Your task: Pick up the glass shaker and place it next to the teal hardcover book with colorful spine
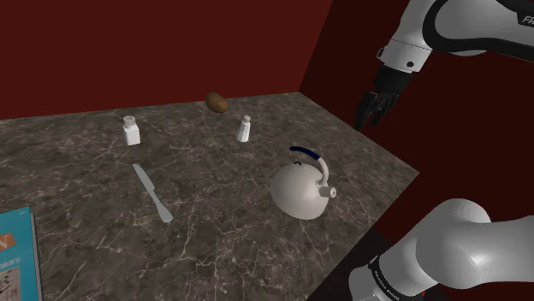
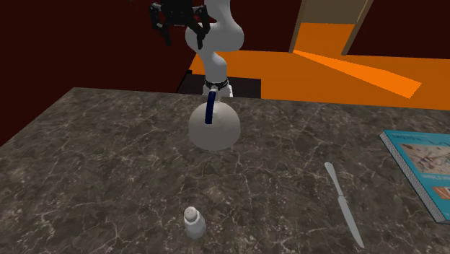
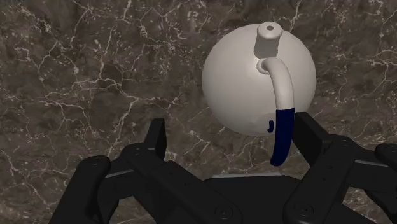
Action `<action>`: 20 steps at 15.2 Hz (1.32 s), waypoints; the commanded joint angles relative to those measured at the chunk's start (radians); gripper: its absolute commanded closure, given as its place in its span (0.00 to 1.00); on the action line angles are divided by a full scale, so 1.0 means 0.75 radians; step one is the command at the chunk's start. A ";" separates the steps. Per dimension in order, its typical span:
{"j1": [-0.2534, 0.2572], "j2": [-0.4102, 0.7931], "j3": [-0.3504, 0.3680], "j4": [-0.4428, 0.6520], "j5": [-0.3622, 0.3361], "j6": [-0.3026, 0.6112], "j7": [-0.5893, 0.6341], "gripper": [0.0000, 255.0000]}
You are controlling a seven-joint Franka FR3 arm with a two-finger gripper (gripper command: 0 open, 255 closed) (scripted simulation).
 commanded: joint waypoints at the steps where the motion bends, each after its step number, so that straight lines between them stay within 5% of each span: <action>1: 0.000 0.000 0.000 0.000 0.000 0.000 0.000 0.00; 10: 0.049 0.303 -0.022 -0.041 0.059 0.461 -0.033 0.00; 20: 0.111 0.737 -0.038 0.101 0.172 0.881 -0.115 0.00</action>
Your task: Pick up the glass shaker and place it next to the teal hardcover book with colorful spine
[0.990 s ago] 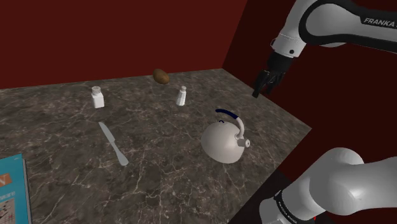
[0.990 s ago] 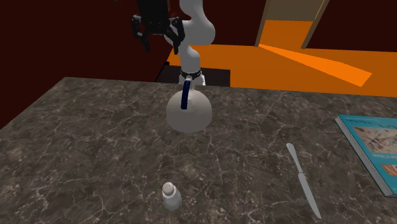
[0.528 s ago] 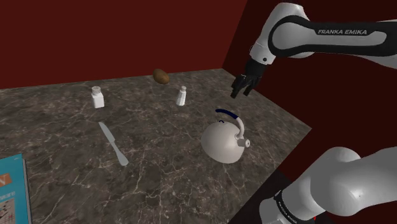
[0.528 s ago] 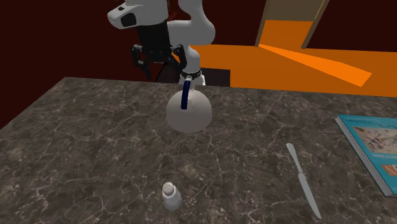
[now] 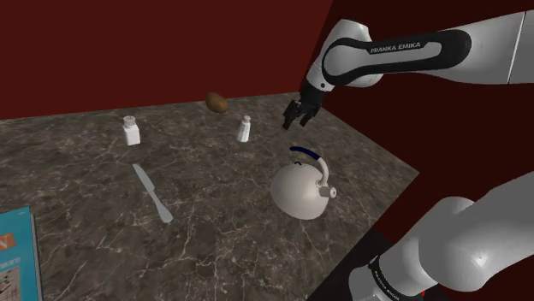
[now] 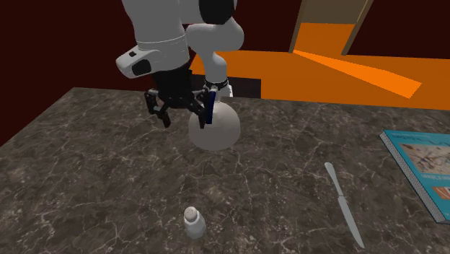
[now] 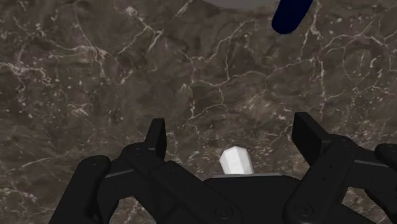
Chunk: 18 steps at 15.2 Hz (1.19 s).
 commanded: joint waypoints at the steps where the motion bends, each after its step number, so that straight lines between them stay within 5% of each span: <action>1: 0.012 0.098 -0.001 0.043 0.030 0.083 -0.022 0.00; 13: 0.035 0.652 0.039 0.478 0.217 0.347 -0.160 0.00; 18: 0.035 0.720 0.049 0.483 0.233 0.409 -0.170 0.00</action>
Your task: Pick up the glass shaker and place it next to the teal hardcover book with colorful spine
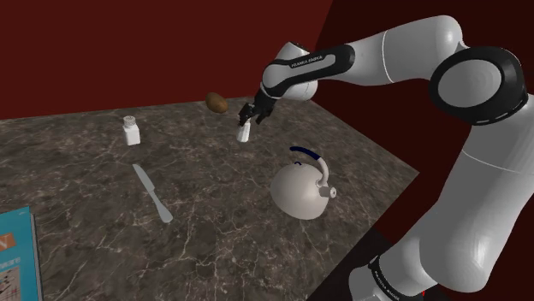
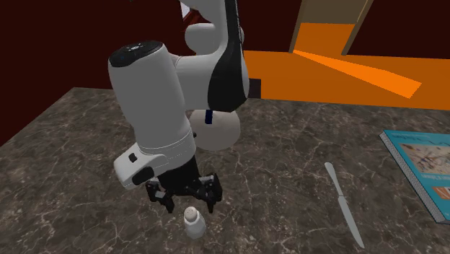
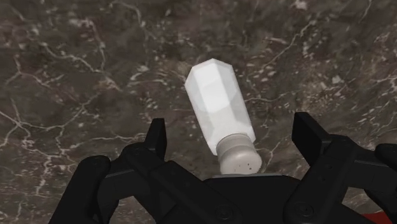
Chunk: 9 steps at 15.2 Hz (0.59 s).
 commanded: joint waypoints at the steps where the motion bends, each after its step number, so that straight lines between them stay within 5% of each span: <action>1: -0.001 0.028 0.004 0.003 0.007 0.026 -0.006 0.00; 9: 0.000 0.051 0.007 0.007 0.013 0.044 -0.009 0.00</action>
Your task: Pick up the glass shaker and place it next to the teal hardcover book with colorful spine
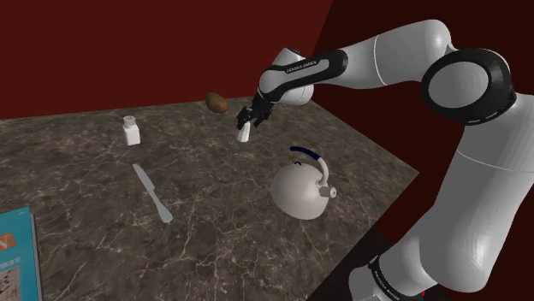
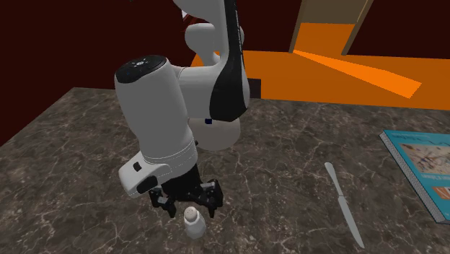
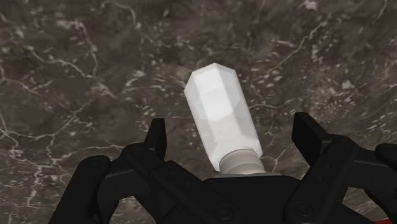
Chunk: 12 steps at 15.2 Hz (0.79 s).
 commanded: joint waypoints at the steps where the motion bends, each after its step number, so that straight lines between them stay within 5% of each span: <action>1: 0.000 0.000 0.000 0.000 0.000 0.000 0.000 0.00; 2: 0.000 0.000 0.000 0.000 0.000 0.000 0.000 0.00; 3: 0.000 0.000 0.000 0.000 0.000 0.000 0.000 1.00; 12: 0.000 0.000 0.000 0.000 0.000 0.000 0.000 1.00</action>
